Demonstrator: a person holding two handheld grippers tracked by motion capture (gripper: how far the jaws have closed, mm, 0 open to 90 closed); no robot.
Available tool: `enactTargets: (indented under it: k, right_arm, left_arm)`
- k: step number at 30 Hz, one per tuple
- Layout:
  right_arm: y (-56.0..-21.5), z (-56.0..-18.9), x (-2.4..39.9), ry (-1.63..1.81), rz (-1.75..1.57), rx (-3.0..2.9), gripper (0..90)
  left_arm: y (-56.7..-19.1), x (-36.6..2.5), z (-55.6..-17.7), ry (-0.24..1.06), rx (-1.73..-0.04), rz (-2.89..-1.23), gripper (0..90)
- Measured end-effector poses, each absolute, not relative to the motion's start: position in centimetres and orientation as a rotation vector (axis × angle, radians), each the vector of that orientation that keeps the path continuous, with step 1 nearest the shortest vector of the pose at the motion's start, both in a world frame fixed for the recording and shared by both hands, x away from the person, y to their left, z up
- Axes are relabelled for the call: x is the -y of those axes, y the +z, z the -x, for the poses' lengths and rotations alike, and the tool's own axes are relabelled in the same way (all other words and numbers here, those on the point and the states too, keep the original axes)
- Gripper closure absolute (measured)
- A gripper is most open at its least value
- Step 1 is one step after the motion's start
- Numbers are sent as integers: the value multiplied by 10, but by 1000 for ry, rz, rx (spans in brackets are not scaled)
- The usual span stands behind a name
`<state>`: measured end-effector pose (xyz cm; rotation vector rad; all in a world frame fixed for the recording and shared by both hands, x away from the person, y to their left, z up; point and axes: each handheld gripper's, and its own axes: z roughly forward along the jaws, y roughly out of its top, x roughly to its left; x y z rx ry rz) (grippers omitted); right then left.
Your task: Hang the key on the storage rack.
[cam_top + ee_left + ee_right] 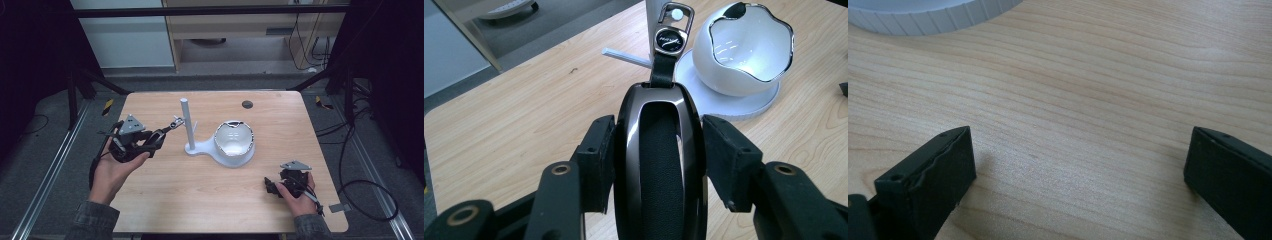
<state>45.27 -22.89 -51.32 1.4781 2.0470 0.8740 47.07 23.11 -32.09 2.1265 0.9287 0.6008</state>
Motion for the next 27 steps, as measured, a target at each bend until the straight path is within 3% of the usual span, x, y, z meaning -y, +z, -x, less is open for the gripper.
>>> enactTargets:
  k: [27]
  right_arm:
    - [-513, -452, 228, 876, -1484, -2046, 5]
  left_arm:
    - [-356, -220, -480, 562, -957, -2118, 489]
